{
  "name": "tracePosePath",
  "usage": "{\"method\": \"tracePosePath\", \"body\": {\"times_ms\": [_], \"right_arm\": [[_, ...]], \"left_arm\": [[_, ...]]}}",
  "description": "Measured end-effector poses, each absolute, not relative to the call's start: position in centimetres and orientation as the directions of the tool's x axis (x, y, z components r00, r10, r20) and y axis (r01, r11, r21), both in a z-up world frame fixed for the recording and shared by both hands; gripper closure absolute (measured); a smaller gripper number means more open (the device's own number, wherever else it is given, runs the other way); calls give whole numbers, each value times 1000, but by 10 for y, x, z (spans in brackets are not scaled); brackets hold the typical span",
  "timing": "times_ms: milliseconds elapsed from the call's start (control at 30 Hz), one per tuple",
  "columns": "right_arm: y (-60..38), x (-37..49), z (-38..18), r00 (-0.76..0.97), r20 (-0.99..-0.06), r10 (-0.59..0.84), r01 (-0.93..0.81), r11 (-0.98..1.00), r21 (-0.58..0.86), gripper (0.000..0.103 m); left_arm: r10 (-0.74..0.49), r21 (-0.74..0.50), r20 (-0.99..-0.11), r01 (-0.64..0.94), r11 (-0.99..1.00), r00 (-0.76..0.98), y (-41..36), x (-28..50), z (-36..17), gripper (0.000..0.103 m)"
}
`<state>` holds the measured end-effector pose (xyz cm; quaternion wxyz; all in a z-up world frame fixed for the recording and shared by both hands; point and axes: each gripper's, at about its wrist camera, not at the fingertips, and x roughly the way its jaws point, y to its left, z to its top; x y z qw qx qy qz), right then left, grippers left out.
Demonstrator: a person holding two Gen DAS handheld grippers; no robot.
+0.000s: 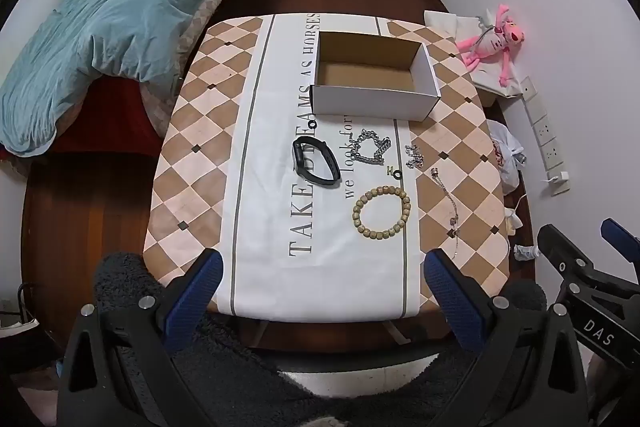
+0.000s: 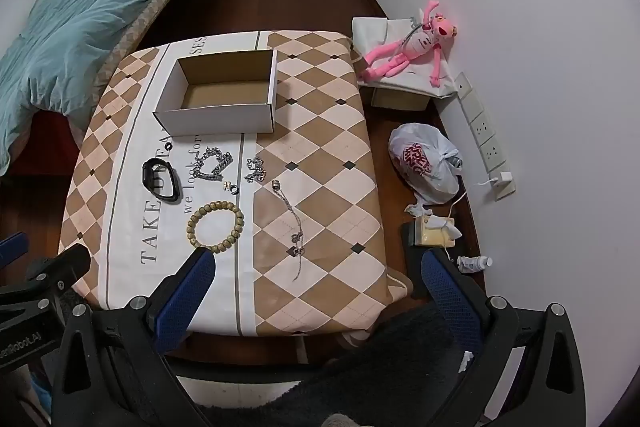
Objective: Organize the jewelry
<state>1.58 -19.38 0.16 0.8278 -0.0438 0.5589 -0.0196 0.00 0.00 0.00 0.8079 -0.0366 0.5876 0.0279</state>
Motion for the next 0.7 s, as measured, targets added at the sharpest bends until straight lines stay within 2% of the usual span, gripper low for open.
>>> {"method": "tracePosePath", "body": {"times_ms": [700], "right_arm": [[-192, 12, 4, 381, -920, -95, -10, 994, -107, 0]], "left_arm": [[-3, -32, -950, -87, 996, 312, 5, -1, 4, 0]]}}
